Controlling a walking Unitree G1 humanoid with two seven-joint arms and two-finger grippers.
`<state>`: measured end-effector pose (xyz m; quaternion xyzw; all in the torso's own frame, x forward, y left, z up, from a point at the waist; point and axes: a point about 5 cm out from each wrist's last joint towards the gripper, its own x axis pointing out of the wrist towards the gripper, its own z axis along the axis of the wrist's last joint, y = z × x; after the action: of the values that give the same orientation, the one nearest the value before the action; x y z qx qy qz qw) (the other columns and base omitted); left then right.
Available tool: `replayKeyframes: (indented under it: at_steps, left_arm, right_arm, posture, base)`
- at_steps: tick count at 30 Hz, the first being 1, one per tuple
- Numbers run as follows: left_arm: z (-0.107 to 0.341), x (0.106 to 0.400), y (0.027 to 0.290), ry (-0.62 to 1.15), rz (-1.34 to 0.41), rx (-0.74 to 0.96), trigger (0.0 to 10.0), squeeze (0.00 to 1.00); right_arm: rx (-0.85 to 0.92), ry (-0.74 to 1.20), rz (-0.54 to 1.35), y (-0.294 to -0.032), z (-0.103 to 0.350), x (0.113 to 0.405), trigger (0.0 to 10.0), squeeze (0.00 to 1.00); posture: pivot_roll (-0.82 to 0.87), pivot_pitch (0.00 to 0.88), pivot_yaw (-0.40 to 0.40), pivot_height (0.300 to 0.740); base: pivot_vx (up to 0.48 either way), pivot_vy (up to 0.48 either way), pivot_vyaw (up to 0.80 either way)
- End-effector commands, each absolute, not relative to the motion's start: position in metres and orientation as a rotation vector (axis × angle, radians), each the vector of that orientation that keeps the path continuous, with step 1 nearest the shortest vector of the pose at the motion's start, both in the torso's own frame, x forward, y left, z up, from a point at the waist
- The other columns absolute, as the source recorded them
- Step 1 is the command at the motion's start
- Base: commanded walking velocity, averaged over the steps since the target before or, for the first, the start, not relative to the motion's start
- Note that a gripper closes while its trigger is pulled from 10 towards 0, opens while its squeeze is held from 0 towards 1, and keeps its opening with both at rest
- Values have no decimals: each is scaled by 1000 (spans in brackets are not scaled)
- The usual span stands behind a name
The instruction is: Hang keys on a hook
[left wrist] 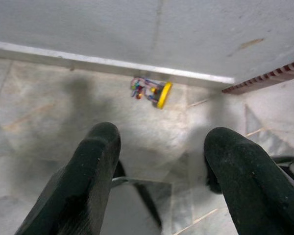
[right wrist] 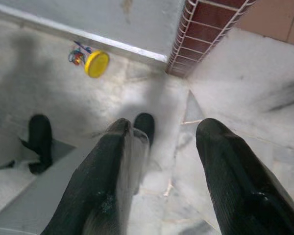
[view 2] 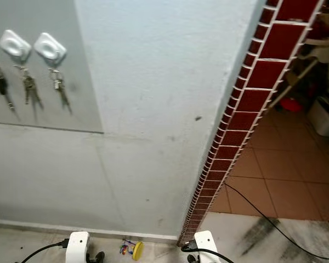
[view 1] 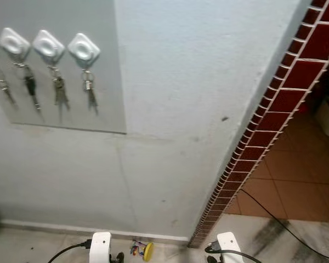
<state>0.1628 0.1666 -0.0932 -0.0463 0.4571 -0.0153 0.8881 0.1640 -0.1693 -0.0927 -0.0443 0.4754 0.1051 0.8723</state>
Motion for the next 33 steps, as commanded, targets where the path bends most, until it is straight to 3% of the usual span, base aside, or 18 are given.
replayKeyframes:
  at_steps: [1,19,33]
  left_arm:
    - [-95,160,168,967,-28,-95,10000,0]
    - [-96,158,166,975,-45,-87,10000,0]
    - [-95,158,168,980,-73,-48,10000,0]
  right_arm:
    - [-109,985,218,-170,-91,167,10000,0]
    - [-133,1013,230,-169,-94,163,10000,0]
    - [-84,1015,204,-166,-94,162,10000,0]
  posture:
    - [-153,0,-21,740]
    - [-150,0,-26,740]
    - [-175,0,17,740]
  base:
    - [0,0,0]
    - [0,0,0]
    - [0,0,0]
